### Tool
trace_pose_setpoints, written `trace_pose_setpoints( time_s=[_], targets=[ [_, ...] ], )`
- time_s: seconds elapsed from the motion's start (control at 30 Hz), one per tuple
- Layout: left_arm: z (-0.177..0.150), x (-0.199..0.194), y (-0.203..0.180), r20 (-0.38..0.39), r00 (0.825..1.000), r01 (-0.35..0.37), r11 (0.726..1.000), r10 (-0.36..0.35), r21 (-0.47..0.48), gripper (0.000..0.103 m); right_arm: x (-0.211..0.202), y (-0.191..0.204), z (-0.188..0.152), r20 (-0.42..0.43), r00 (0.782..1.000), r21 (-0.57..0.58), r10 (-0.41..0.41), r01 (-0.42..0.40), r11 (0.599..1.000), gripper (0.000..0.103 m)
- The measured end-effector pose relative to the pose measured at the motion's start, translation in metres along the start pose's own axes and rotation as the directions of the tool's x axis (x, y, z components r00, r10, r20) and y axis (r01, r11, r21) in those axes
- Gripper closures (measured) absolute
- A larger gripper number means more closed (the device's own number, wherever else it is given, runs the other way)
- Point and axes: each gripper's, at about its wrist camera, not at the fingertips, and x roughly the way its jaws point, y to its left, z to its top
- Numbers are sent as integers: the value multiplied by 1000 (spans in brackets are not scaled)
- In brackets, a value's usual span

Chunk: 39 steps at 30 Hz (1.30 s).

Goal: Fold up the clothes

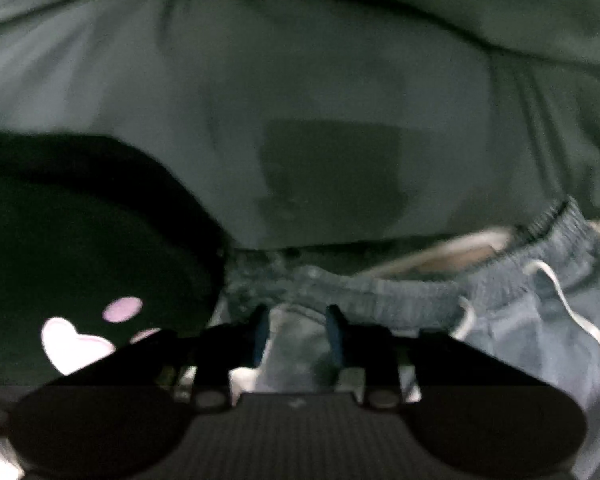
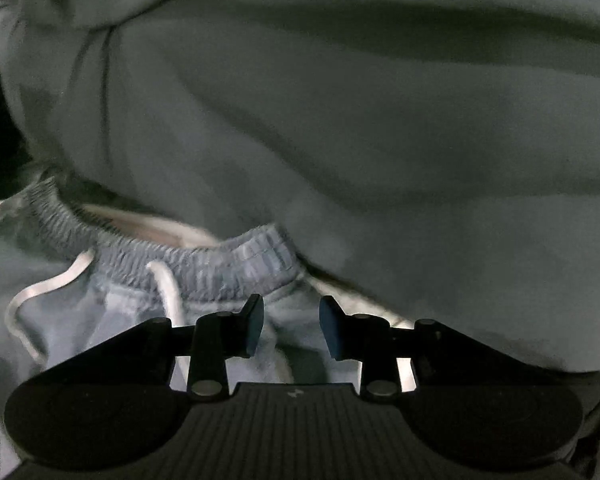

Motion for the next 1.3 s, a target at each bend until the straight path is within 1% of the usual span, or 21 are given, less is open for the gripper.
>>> trace_pose_setpoints(
  time_s=[0.1,0.17,0.23,0.27,0.3,0.4,0.53,0.6,0.67,0.7,0.73,0.77,0.8,0.87,0.9,1.0,1.07,1.17,1.27,1.3],
  targets=[
    [-4,11,-7,-41,997,64,997,-61,53,74,7,9,-3,-18,999,-10,34,-35,999,65],
    [-7,28,-12,-88,993,81,996,-76,48,74,15,15,-5,-31,998,-14,55,-55,998,65],
    [-9,48,-17,-127,990,62,997,-55,52,74,31,18,-8,-79,996,-28,36,-38,999,65],
    [-12,52,-16,-129,990,62,997,-54,55,74,41,21,-10,-102,995,-33,20,-23,999,65],
    [-15,56,-16,-130,990,63,996,-55,58,74,49,21,-11,-109,994,-19,2,-4,1000,65],
    [-22,67,-16,-136,989,60,996,-51,64,74,58,16,-11,-103,995,15,0,2,1000,64],
    [-24,82,-21,-163,986,42,996,-28,82,76,70,12,-11,-118,993,5,-7,8,1000,63],
    [-21,89,-21,-191,981,34,996,-19,78,77,76,7,-5,-143,990,39,1,5,999,62],
    [-13,91,-23,-229,973,19,998,-4,63,77,79,3,-2,-171,985,86,8,6,996,61],
    [-9,90,-25,-249,968,6,998,9,59,77,75,3,0,-179,984,91,13,4,996,61],
    [-5,87,-26,-261,965,-4,998,18,56,77,72,2,1,-187,982,97,17,1,995,60],
    [-2,80,-26,-260,965,-1,999,14,51,77,68,1,3,-193,981,104,22,-2,995,59],
    [1,72,-26,-258,966,3,999,8,45,77,59,-3,4,-182,982,124,41,-18,992,58],
    [4,51,-21,-227,973,36,999,-29,27,75,40,-11,3,-157,984,168,84,-57,984,59],
    [3,40,-17,-224,974,40,999,-37,10,73,28,-17,2,-142,985,192,100,-72,979,59],
    [2,10,-6,-216,975,52,998,-59,-37,72,-1,-23,-2,-125,987,205,101,-74,976,58],
    [-2,-7,-1,-215,975,43,998,-50,-35,72,-15,-23,-5,-132,984,203,116,-88,975,59],
    [-9,-40,1,-235,972,21,999,-31,-46,70,-33,-19,-11,-140,981,203,135,-105,974,58],
    [-17,-71,5,-242,970,-3,997,-16,-79,62,-60,-17,-16,-121,978,223,172,-142,964,58],
    [-19,-75,6,-239,971,-6,996,-16,-90,60,-68,-17,-17,-118,976,224,184,-155,962,58]
  ],
)
